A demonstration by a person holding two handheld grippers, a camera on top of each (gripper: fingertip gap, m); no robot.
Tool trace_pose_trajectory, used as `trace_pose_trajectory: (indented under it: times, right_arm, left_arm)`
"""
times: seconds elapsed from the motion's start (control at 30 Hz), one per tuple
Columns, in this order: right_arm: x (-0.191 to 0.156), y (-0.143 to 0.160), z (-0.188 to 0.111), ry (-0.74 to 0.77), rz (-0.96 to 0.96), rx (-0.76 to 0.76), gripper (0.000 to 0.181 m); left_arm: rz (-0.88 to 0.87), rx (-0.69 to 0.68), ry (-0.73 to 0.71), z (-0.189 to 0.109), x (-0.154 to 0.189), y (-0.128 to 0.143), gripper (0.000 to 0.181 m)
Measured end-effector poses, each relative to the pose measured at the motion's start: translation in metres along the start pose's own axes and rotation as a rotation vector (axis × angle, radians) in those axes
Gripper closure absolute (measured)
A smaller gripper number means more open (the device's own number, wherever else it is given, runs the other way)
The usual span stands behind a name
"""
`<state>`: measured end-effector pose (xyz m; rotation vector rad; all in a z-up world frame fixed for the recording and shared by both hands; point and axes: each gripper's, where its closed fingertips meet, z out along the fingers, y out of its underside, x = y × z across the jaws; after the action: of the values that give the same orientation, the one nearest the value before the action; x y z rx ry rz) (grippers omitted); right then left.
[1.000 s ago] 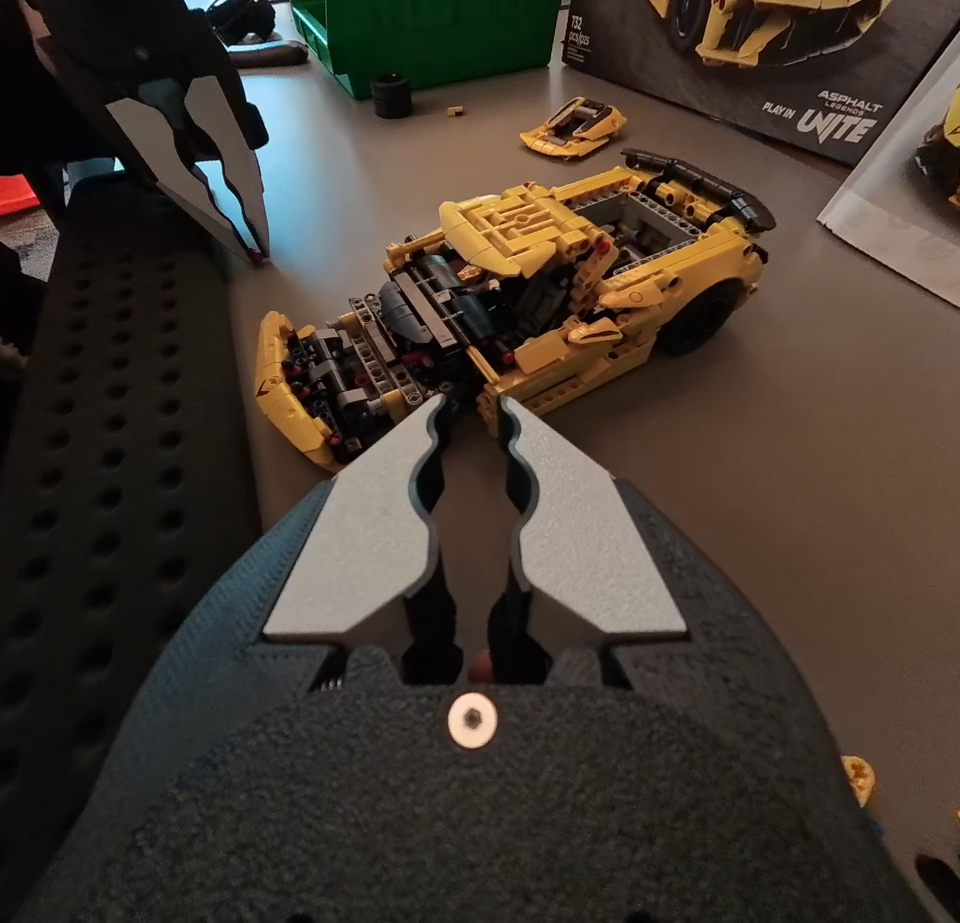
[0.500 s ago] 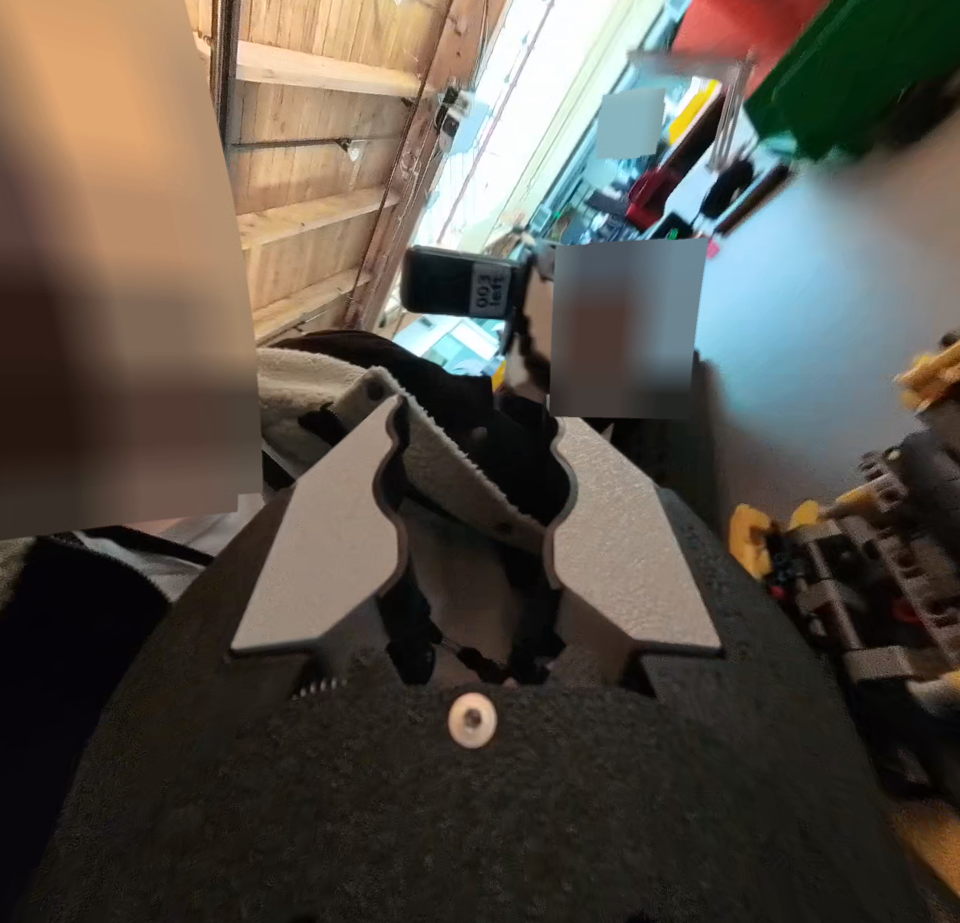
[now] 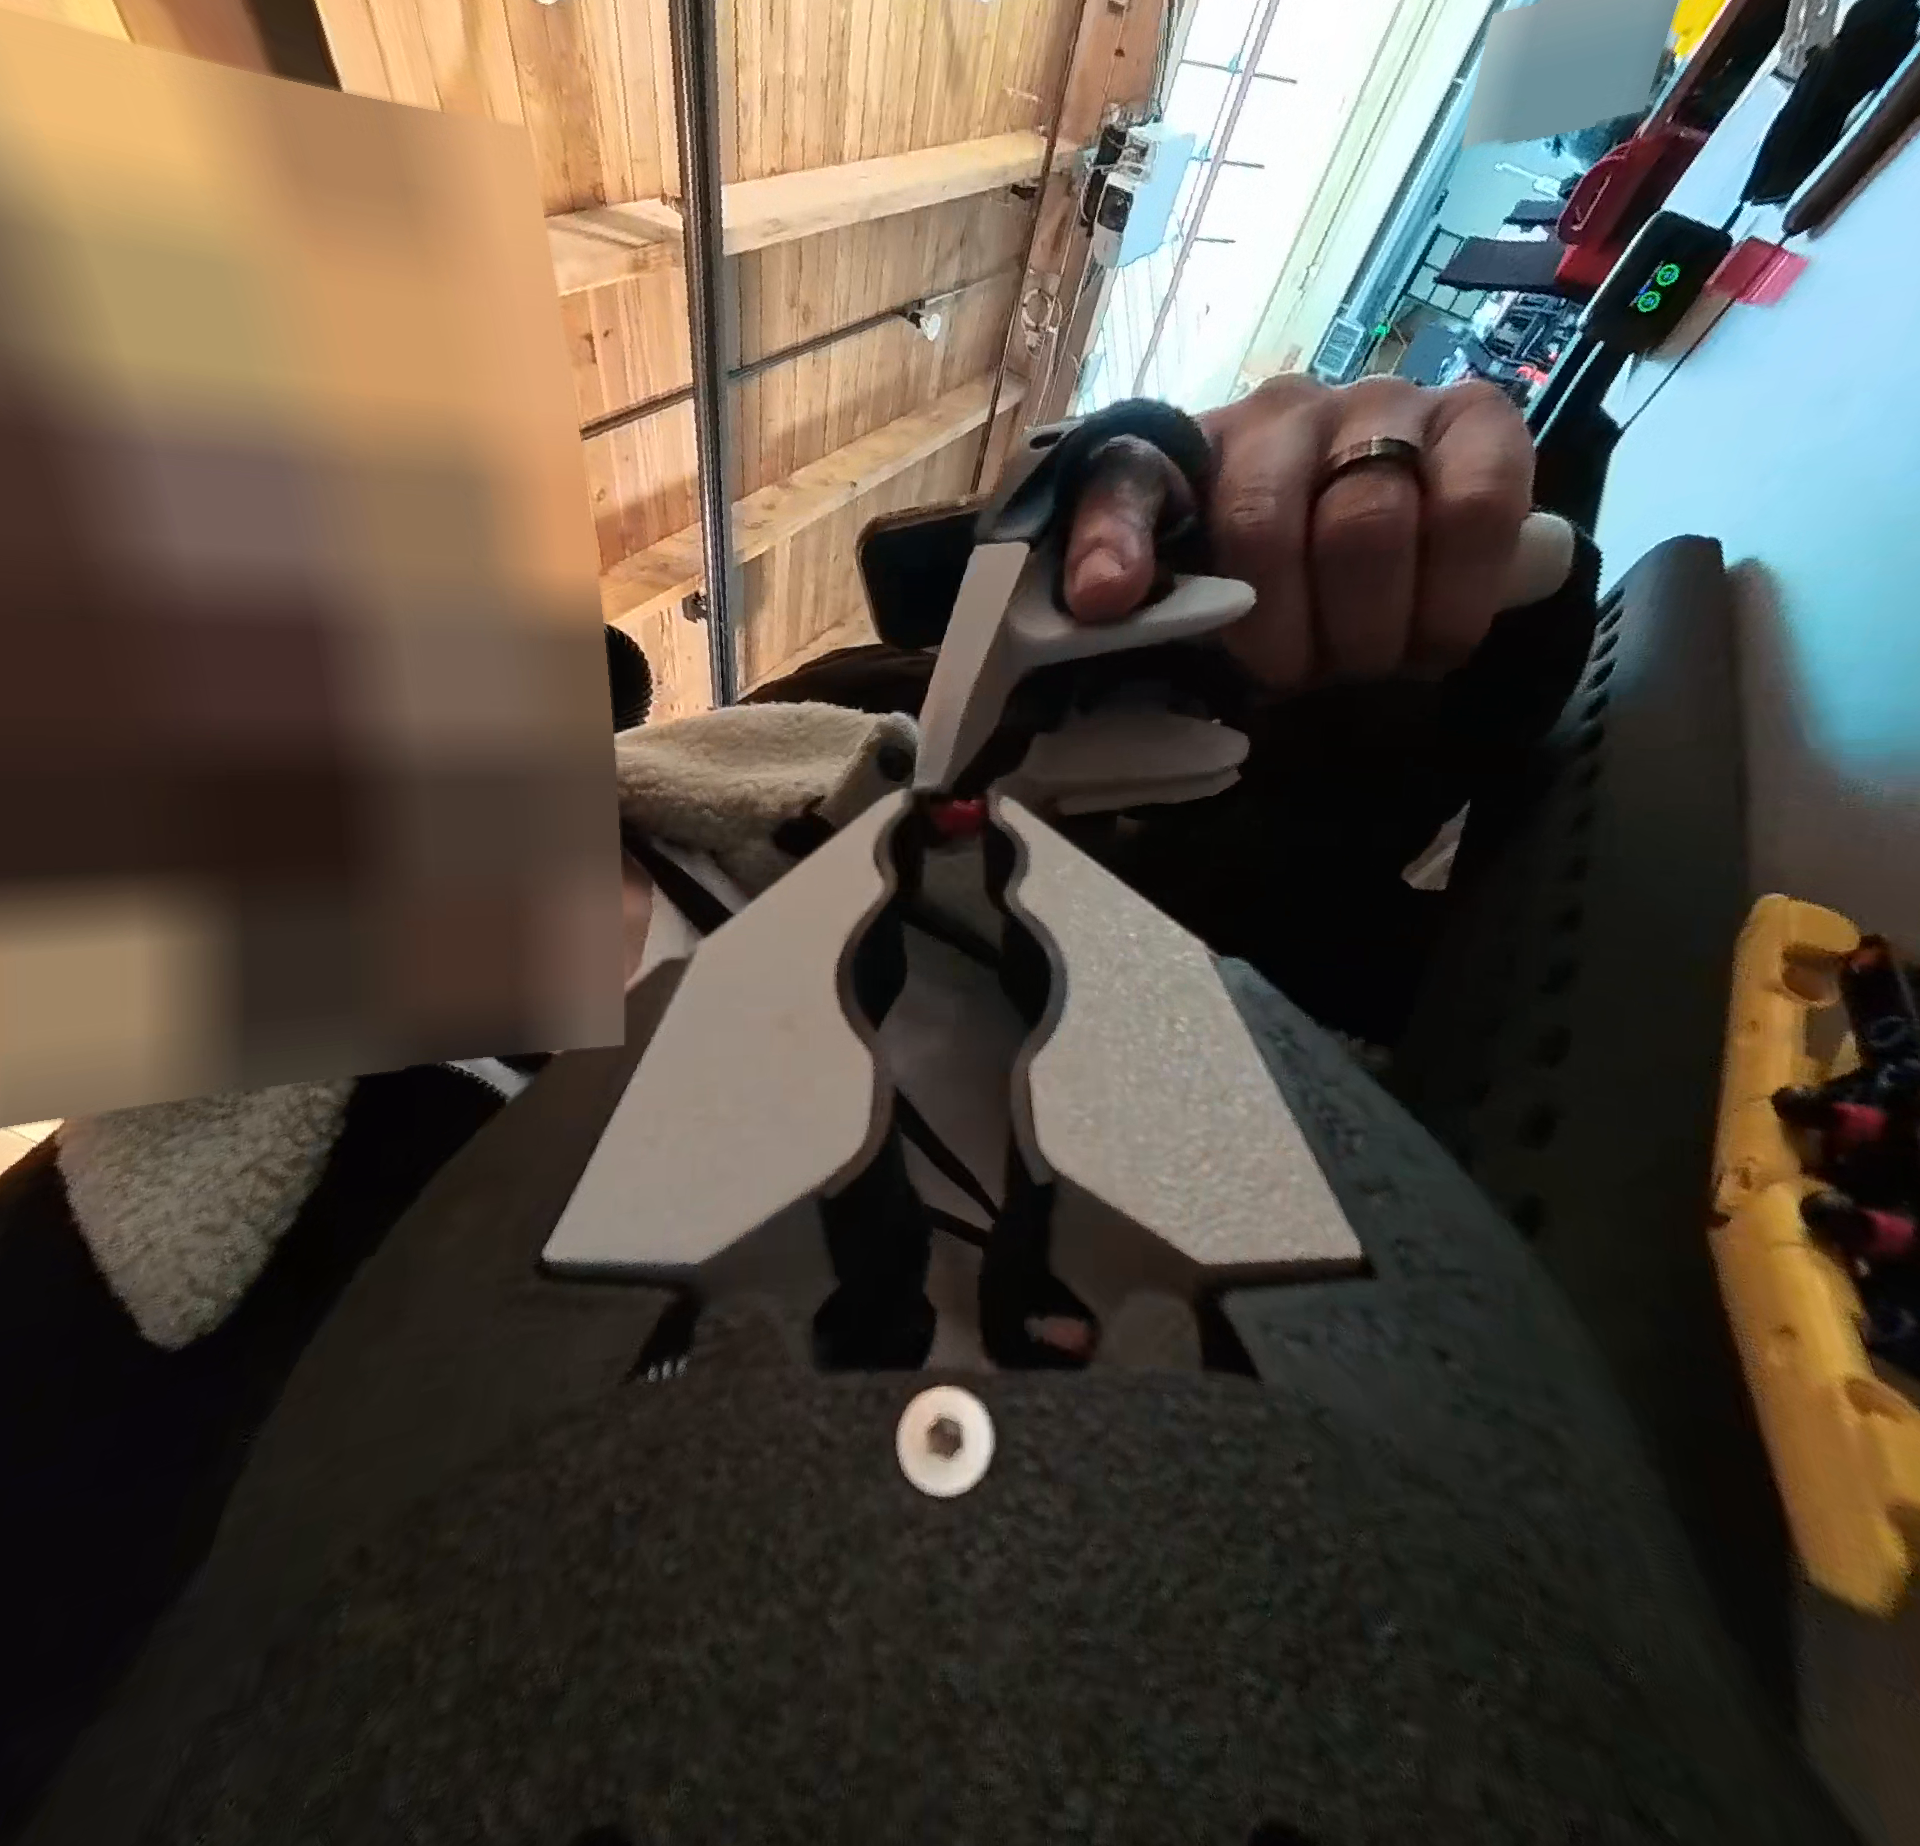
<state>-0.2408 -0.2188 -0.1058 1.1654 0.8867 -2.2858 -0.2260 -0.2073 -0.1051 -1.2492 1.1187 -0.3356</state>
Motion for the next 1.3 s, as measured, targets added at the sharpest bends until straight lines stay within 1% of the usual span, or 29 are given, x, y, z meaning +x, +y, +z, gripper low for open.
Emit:
trace_pose_trajectory:
  times: [0.07,0.13,0.2,0.23,0.27,0.3,0.33,0.37,0.4,0.43,0.47,0.5,0.57,0.63,0.7,0.77,0.83,0.9,1.03,1.07,1.13,1.17,1.23,1.3]
  right_arm:
    - [0.001,0.001,-0.001,0.012,-0.006,-0.003,0.173]
    - [0.005,0.000,-0.003,0.054,-0.026,-0.001,0.173]
    - [0.012,-0.004,-0.015,0.156,-0.059,-0.004,0.173]
    - [0.015,-0.010,-0.028,0.256,-0.110,0.002,0.173]
    - [0.019,-0.018,-0.049,0.402,-0.190,0.004,0.173]
    - [0.025,-0.030,-0.080,0.612,-0.294,0.010,0.173]
    - [0.031,-0.044,-0.125,0.882,-0.403,0.015,0.173]
    - [0.029,-0.058,-0.180,1.169,-0.499,0.025,0.173]
    - [0.020,-0.068,-0.236,1.432,-0.569,0.041,0.173]
    - [0.005,-0.073,-0.285,1.646,-0.606,0.069,0.173]
    - [-0.009,-0.074,-0.320,1.781,-0.623,0.111,0.173]
    - [-0.019,-0.072,-0.343,1.856,-0.633,0.148,0.173]
    - [-0.023,-0.066,-0.367,1.930,-0.634,0.159,0.173]
    - [-0.016,-0.060,-0.384,2.004,-0.600,0.130,0.173]
    - [-0.008,-0.058,-0.388,2.010,-0.567,0.134,0.173]
    - [-0.010,-0.060,-0.390,2.020,-0.559,0.172,0.173]
    - [-0.015,-0.060,-0.395,2.062,-0.559,0.171,0.165]
    - [-0.027,-0.062,-0.395,2.070,-0.590,0.208,0.164]
    - [-0.062,-0.074,-0.372,1.940,-0.689,0.356,0.157]
    - [-0.067,-0.078,-0.360,1.881,-0.732,0.371,0.156]
    - [-0.068,-0.083,-0.318,1.698,-0.849,0.327,0.151]
    - [-0.063,-0.083,-0.290,1.588,-0.913,0.268,0.146]
    - [-0.042,-0.073,-0.227,1.341,-1.023,0.097,0.138]
    - [-0.015,-0.057,-0.178,1.150,-1.052,-0.039,0.133]
  left_arm:
    - [0.003,-0.013,-0.002,0.000,0.001,0.001,0.176]
    - [-0.043,-0.051,-0.005,0.000,0.000,0.005,0.175]
    - [-0.147,-0.097,-0.005,-0.001,-0.001,0.013,0.175]
    - [-0.217,-0.097,0.002,-0.003,-0.002,0.015,0.174]
    - [-0.291,-0.096,-0.013,-0.005,-0.008,0.021,0.174]
    - [-0.363,-0.112,-0.057,-0.008,-0.018,0.033,0.174]
    - [-0.431,-0.139,-0.101,-0.011,-0.027,0.049,0.174]
    - [-0.494,-0.152,-0.123,-0.014,-0.032,0.063,0.171]
    - [-0.552,-0.145,-0.141,-0.017,-0.035,0.075,0.171]
    - [-0.598,-0.143,-0.169,-0.020,-0.039,0.085,0.171]
    - [-0.618,-0.170,-0.196,-0.023,-0.043,0.094,0.171]
    - [-0.610,-0.208,-0.221,-0.026,-0.046,0.101,0.170]
    - [-0.582,-0.214,-0.292,-0.030,-0.056,0.105,0.170]
    - [-0.587,-0.226,-0.308,-0.032,-0.057,0.110,0.169]
    - [-0.592,-0.241,-0.304,-0.032,-0.057,0.114,0.169]
    - [-0.585,-0.258,-0.316,-0.033,-0.058,0.118,0.170]
    - [-0.579,-0.269,-0.323,-0.034,-0.058,0.120,0.170]
    - [-0.582,-0.272,-0.321,-0.034,-0.057,0.121,0.170]
    - [-0.578,-0.268,-0.316,-0.034,-0.057,0.121,0.170]
    - [-0.575,-0.267,-0.313,-0.034,-0.057,0.121,0.170]
    - [-0.570,-0.260,-0.299,-0.033,-0.055,0.120,0.170]
    - [-0.569,-0.252,-0.284,-0.032,-0.053,0.118,0.169]
    - [-0.578,-0.229,-0.243,-0.030,-0.048,0.114,0.170]
    - [-0.584,-0.223,-0.221,-0.029,-0.045,0.113,0.170]
